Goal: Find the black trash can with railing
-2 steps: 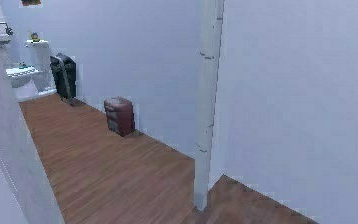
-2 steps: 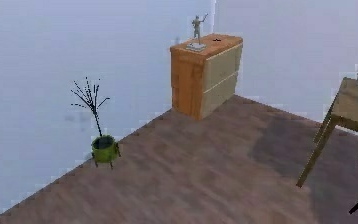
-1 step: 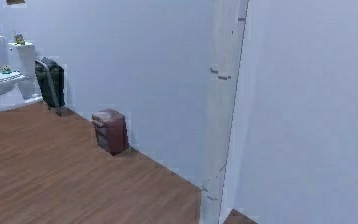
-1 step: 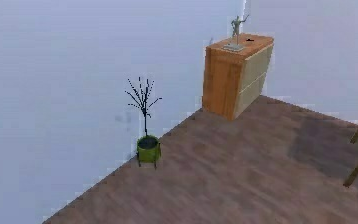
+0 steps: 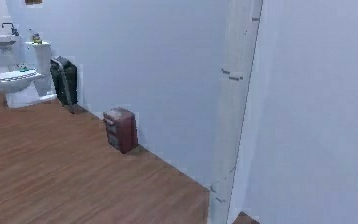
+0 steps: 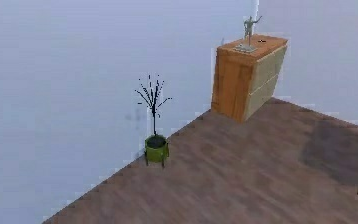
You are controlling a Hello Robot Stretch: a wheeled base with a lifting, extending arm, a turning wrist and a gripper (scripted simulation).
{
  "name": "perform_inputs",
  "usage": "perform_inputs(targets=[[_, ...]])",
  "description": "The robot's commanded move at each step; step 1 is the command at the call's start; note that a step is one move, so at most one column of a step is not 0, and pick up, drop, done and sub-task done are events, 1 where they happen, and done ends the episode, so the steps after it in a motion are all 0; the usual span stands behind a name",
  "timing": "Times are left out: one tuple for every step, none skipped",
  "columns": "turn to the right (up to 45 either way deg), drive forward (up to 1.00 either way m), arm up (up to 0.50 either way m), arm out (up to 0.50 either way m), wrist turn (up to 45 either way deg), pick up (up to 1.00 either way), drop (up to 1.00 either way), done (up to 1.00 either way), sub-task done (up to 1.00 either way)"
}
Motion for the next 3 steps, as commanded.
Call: perform_inputs(targets=[[0.0,0.30,0.00,0.00,0.0,0.00,0.00,0.00,0.00],[-36.0,0.00,0.00,0.00,0.0,0.00,0.00,0.00,0.00],[0.0,1.00,0.00,0.00,0.0,0.00,0.00,0.00,0.00]])
